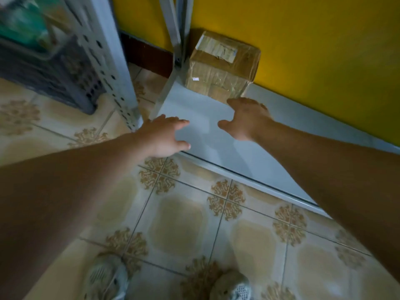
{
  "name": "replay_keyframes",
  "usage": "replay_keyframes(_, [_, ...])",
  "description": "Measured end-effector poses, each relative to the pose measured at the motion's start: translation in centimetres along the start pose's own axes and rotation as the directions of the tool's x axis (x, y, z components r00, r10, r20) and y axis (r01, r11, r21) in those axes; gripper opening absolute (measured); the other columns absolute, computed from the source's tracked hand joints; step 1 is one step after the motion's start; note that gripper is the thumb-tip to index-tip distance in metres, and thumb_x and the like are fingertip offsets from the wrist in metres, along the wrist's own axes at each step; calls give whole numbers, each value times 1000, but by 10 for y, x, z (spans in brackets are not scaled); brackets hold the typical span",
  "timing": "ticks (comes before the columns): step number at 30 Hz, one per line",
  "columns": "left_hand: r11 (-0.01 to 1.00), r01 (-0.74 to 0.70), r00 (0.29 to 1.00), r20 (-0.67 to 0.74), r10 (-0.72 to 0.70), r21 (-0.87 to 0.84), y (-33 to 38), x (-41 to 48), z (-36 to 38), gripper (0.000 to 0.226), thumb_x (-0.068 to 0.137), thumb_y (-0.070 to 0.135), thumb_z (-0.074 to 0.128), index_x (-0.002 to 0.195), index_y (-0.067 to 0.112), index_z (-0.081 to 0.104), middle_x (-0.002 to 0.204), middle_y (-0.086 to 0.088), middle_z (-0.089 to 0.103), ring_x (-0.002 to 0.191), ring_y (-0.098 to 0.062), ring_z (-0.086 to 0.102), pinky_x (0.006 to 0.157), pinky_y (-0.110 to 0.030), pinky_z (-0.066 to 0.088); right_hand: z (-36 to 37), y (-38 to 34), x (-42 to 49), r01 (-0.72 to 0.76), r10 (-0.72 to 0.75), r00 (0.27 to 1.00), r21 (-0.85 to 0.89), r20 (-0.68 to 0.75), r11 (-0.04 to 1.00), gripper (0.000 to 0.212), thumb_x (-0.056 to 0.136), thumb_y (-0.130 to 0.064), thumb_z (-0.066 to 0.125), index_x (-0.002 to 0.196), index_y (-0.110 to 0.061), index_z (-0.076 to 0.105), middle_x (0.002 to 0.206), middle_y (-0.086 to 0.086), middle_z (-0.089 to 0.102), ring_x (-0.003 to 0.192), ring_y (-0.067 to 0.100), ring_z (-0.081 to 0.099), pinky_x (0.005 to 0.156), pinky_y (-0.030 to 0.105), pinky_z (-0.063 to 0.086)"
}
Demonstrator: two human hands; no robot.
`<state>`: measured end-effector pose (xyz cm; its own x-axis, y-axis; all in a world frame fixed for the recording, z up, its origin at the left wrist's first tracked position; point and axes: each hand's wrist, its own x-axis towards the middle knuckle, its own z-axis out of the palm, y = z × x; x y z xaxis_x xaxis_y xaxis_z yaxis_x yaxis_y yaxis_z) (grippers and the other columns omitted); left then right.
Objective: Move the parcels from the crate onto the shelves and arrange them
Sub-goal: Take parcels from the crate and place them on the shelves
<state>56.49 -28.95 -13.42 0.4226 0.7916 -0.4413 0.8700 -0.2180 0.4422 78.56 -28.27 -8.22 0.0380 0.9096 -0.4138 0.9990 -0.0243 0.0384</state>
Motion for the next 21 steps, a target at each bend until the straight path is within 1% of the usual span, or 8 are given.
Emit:
replay_keyframes(4, [999,17,1000,7,-17,-37,26,-89,-41,75,91,54,56,153,33,20,161,3,22,147,-21,21,118,-41,23,-47,-24,-59,56,-57,994,13,90,998,76,97,-59,45,157,-21,19,160,9,29,144,32,30,117,44,27])
replay_keyframes(8, [993,72,997,-2,-73,-93,59,-198,-95,71,93,47,57,153,29,24,158,2,28,143,-20,29,115,-34,28,-106,-58,-137,101,-103,979,17,177,995,76,97,-59,44,158,-21,19,160,9,28,144,33,32,116,43,31])
replay_keyframes(11, [995,76,997,11,-76,-58,87,-282,-142,69,94,44,57,153,31,23,157,5,32,141,-18,33,113,-35,30,-160,-84,-204,125,-125,977,12,174,992,75,97,-60,44,157,-22,20,160,9,30,143,33,34,114,42,33])
replay_keyframes(14, [998,59,998,-26,-60,-17,106,-360,-191,67,94,41,59,152,30,26,154,4,36,124,-16,48,107,-38,38,-218,-113,-270,134,-140,982,54,127,990,74,98,-60,43,157,-22,21,161,8,28,143,33,33,114,42,34])
replay_keyframes(15, [998,55,997,-48,-55,-6,108,-386,-208,68,93,41,59,152,30,27,153,3,37,125,-17,49,108,-40,39,-236,-123,-290,139,-146,984,69,102,988,74,98,-60,43,157,-22,22,162,8,28,144,32,33,114,43,34])
replay_keyframes(17, [999,44,995,-90,-42,17,109,-435,-238,68,93,42,60,152,30,27,154,1,37,136,-21,40,112,-43,34,-269,-144,-329,138,-143,988,93,52,986,75,97,-61,43,156,-20,25,160,8,31,143,32,35,113,43,36])
replay_keyframes(19, [996,31,993,-116,-22,80,109,-486,-269,67,94,45,56,153,29,26,157,2,31,143,-21,30,116,-40,27,-303,-167,-363,153,-155,988,93,9,984,75,97,-62,43,156,-19,26,158,9,36,140,32,39,110,44,40])
replay_keyframes(21, [986,28,990,-144,-4,164,108,-537,-303,66,96,47,52,153,28,25,158,4,28,145,-20,25,117,-37,24,-340,-190,-397,181,-179,983,98,-29,979,75,97,-61,44,157,-20,24,157,10,36,138,33,41,107,44,43])
